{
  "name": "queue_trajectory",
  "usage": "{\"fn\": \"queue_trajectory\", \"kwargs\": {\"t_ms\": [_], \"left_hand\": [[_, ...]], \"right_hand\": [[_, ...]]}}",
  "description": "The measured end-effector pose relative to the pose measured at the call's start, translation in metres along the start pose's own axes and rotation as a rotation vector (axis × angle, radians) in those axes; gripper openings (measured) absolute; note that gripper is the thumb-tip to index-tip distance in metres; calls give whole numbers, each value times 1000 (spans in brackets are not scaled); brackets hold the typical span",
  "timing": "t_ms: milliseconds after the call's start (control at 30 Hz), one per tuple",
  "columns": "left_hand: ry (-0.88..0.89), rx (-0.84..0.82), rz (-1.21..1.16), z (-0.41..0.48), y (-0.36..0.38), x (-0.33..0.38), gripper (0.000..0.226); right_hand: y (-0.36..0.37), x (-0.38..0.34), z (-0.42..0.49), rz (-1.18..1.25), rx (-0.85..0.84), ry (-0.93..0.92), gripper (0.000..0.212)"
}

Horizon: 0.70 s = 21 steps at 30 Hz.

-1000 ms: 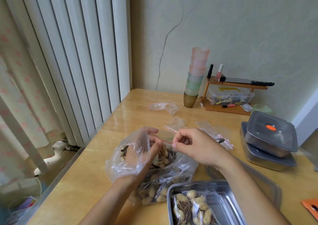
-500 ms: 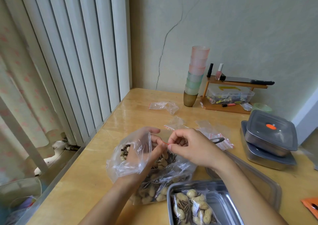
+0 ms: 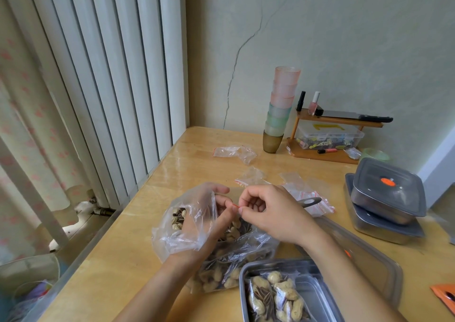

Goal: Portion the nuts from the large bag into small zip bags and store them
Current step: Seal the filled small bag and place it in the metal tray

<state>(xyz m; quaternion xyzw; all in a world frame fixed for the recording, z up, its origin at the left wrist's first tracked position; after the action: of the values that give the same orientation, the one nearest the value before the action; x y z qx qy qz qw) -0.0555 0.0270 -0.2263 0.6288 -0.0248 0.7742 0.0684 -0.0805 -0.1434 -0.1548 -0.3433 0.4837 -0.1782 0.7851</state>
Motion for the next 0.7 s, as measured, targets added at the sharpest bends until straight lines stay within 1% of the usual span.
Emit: {"fn": "queue_trajectory", "kwargs": {"t_ms": [167, 267, 367, 467, 600, 700], "left_hand": [[3, -10, 59, -3, -2, 0, 44], [-20, 16, 8, -5, -1, 4, 38], [16, 44, 32, -7, -1, 12, 31], [57, 62, 93, -8, -2, 18, 31], [45, 17, 106, -11, -2, 19, 40], [38, 30, 108, -10, -3, 17, 40]], "right_hand": [[1, -2, 1, -23, 7, -24, 14], [-1, -2, 0, -10, -21, -14, 11], [-5, 0, 0, -1, -29, -1, 9], [-5, 2, 0, -36, -21, 2, 10], [-6, 4, 0, -54, -11, 17, 11], [-5, 4, 0, -50, -27, 11, 11]]}}
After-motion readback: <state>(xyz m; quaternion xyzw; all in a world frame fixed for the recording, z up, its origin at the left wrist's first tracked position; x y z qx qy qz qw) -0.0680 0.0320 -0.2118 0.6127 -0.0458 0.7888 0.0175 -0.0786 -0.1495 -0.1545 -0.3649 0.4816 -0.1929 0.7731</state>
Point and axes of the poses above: each hand's wrist, its own z-axis towards the middle knuckle, its own y-axis out of the palm, x = y × z, the point moved 1 cm from there along z, towards the middle knuckle, and after that the axes turned 11 degrees about -y, right-handed, at the moved point
